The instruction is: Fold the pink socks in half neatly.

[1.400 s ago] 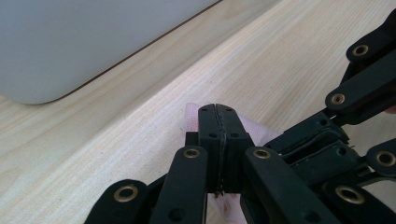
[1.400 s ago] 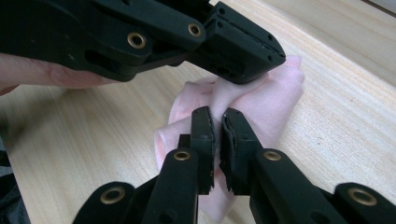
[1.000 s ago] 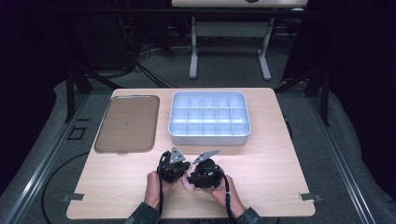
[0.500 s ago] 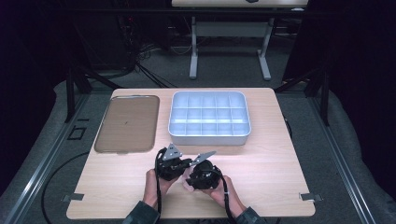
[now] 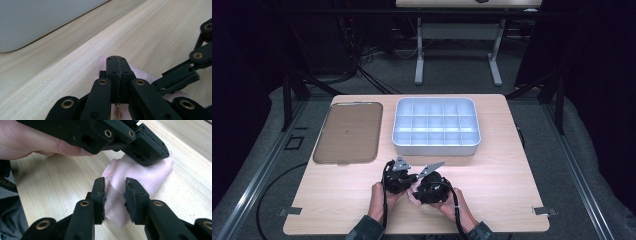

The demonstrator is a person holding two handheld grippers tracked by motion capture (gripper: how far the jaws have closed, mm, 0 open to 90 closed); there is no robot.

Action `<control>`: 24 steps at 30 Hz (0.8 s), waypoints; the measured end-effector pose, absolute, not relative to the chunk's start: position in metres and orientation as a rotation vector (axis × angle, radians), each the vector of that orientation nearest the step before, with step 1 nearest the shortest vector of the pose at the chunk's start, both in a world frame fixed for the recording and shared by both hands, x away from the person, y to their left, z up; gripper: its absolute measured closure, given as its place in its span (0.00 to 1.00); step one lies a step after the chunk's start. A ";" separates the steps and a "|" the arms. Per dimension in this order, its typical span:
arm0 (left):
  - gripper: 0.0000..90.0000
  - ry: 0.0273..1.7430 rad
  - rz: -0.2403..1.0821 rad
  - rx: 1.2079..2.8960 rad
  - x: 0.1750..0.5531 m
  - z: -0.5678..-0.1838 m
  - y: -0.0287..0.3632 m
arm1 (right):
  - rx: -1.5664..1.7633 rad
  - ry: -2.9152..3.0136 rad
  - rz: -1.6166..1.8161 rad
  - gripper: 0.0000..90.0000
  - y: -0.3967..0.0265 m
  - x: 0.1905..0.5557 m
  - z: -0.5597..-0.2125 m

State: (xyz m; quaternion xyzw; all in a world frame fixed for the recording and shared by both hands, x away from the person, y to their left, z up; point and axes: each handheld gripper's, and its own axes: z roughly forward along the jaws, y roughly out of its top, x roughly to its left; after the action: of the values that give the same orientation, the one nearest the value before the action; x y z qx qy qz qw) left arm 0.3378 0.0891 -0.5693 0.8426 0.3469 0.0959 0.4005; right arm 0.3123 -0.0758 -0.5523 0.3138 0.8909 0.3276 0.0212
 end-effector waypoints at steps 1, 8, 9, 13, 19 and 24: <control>1.00 0.881 0.243 2.129 0.338 -0.570 0.089 | 0.974 2.760 1.023 0.77 -0.077 0.312 -0.551; 1.00 0.903 0.251 2.115 0.337 -0.571 0.089 | 0.965 2.735 1.098 0.86 -0.082 0.310 -0.537; 1.00 0.904 0.249 2.115 0.337 -0.571 0.089 | 0.968 2.724 1.109 0.87 -0.082 0.310 -0.537; 1.00 0.909 0.249 2.111 0.337 -0.571 0.090 | 0.984 2.690 1.143 0.93 -0.080 0.310 -0.538; 1.00 0.905 0.256 2.120 0.337 -0.571 0.090 | 0.973 2.740 1.068 0.95 -0.068 0.311 -0.556; 1.00 0.910 0.262 2.119 0.336 -0.571 0.091 | 0.964 2.725 1.063 0.96 -0.067 0.309 -0.559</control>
State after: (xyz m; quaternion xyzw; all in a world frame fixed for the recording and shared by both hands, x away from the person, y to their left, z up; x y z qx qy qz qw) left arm 0.3356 0.0907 -0.5711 0.8372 0.3596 0.1036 0.3988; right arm 0.3091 -0.0665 -0.5587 0.3129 0.8845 0.3448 0.0309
